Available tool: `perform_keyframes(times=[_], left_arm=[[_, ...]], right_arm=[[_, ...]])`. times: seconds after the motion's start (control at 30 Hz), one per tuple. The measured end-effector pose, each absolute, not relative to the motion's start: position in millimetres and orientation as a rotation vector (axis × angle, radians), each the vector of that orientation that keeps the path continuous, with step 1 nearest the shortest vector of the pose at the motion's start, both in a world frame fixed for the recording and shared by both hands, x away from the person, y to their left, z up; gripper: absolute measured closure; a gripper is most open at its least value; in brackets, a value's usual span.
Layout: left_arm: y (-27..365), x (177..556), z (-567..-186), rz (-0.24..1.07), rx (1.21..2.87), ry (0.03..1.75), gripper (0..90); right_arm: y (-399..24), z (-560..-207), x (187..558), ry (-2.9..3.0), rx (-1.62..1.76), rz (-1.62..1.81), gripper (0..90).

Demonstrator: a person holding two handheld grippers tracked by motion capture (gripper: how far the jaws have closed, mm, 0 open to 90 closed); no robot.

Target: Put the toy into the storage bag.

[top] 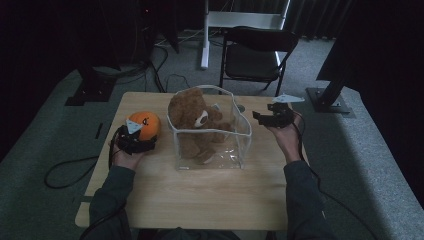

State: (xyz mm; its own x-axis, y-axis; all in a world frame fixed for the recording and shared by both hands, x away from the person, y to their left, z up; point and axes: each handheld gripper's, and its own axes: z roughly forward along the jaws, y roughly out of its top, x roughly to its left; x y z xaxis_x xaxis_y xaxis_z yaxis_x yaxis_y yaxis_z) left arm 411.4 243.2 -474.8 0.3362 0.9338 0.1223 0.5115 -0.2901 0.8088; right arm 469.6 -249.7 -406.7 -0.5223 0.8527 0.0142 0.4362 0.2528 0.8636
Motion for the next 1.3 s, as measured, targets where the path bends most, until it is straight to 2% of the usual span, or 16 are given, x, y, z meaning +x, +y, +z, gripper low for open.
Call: perform_keyframes(times=[0.4,0.7,1.1,1.3], left_arm=[[241,433,-477,0.816,1.938,1.282,13.7],[252,450,-486,0.759,1.956,1.326,11.7],[254,463,-497,0.809,2.017,1.339,11.4],[253,466,-494,0.837,2.034,1.367,21.9]], right_arm=[[-256,-431,468,2.093,1.224,1.189,23.9],[-261,-451,465,2.110,1.265,1.164,23.8],[-261,-482,461,2.142,1.293,1.114,23.4],[-260,-500,456,2.155,1.300,1.066,23.4]])
